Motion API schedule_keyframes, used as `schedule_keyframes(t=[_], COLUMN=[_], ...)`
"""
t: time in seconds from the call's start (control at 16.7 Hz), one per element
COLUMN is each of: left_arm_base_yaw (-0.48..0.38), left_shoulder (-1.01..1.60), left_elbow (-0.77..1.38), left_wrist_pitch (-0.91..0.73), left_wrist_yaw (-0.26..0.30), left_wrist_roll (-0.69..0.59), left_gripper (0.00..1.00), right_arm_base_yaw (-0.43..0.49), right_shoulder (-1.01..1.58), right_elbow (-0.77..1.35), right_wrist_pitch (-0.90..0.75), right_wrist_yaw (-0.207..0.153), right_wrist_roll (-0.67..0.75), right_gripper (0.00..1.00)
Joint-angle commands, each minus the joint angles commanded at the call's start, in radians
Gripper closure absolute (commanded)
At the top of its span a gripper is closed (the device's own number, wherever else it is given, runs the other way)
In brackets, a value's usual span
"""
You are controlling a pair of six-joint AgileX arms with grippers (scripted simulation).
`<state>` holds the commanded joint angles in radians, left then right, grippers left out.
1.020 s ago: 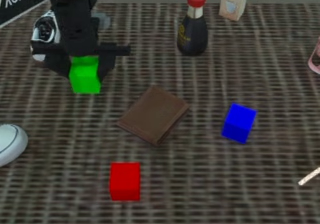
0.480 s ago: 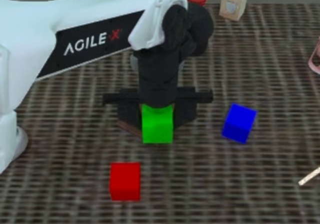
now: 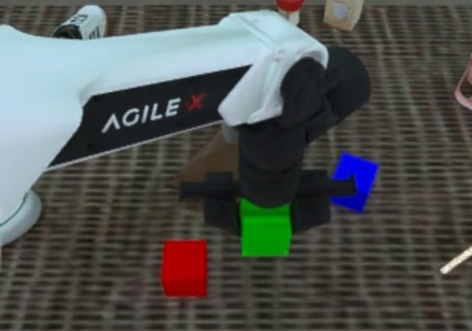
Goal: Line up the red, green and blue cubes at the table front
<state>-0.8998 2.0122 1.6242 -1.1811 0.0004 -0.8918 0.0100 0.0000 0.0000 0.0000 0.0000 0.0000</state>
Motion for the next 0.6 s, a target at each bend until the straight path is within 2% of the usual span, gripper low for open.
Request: schedule_keyframes(t=[0.24,0.6], left_arm_base_yaw=[0.005,0.000], left_shoulder=[0.013,0.065], left_elbow=[-0.031,-0.177], left_wrist_pitch=[0.039,0.245], left_wrist_yaw=[0.000,0.001], left_wrist_roll=[0.001,0.000], left_gripper=[1.00,1.00], right_arm_base_yaw=[0.000,0.000], right_shoulder=[0.000,0.000], right_elbow=[0.000,0.000], right_wrist_pitch=[0.000,0.000], right_wrist_yaw=[0.000,0.000], right_wrist_roll=[0.000,0.000], right_gripper=[0.00,0.00])
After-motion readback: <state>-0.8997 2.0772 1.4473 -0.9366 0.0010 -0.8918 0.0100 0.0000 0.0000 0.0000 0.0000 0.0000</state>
